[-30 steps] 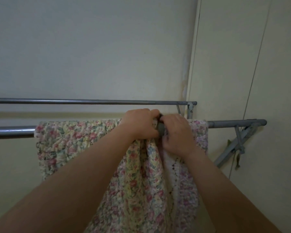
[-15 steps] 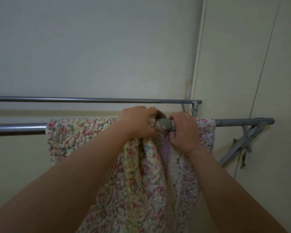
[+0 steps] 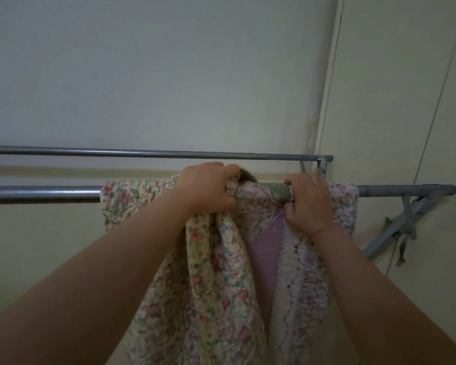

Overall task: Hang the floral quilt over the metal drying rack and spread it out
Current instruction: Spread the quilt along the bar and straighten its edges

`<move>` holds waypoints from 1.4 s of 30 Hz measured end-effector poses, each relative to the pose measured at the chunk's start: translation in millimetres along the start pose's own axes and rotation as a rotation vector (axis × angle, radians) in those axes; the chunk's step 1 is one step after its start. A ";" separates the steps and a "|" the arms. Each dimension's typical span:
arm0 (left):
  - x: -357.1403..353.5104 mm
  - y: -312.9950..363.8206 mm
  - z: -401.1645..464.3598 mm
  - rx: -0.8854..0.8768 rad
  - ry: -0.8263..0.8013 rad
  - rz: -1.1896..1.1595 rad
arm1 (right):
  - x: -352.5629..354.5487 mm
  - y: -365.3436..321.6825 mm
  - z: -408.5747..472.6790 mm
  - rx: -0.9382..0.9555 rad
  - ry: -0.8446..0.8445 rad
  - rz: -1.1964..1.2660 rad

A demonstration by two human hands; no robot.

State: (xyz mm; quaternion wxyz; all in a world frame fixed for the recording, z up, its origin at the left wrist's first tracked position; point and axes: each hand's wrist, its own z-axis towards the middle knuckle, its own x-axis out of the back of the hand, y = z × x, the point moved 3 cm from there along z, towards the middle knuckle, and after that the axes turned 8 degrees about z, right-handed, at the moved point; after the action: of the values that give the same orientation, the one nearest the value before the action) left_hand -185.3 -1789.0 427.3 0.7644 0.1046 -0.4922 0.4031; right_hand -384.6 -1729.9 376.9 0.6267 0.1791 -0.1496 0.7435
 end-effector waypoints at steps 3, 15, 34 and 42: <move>1.1 -13.9 -8.9 0.009 -0.008 0.015 | -0.1 0.5 -0.5 -0.001 -0.008 -0.008; 7.0 -60.5 -42.4 0.073 -0.006 0.003 | -2.1 -0.9 -1.7 -0.054 -0.040 -0.017; 4.9 -57.5 -43.5 0.042 0.046 -0.013 | -45.8 -104.9 14.6 0.087 -0.002 -0.110; 8.9 -72.5 -52.1 0.014 0.010 -0.010 | -47.8 -99.3 15.8 0.129 0.046 -0.141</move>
State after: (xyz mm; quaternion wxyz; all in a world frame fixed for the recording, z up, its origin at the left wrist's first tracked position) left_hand -96.7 -1802.8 426.2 0.7681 0.1102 -0.4850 0.4032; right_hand -278.3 -1762.1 369.2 0.6680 0.2119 -0.0740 0.7095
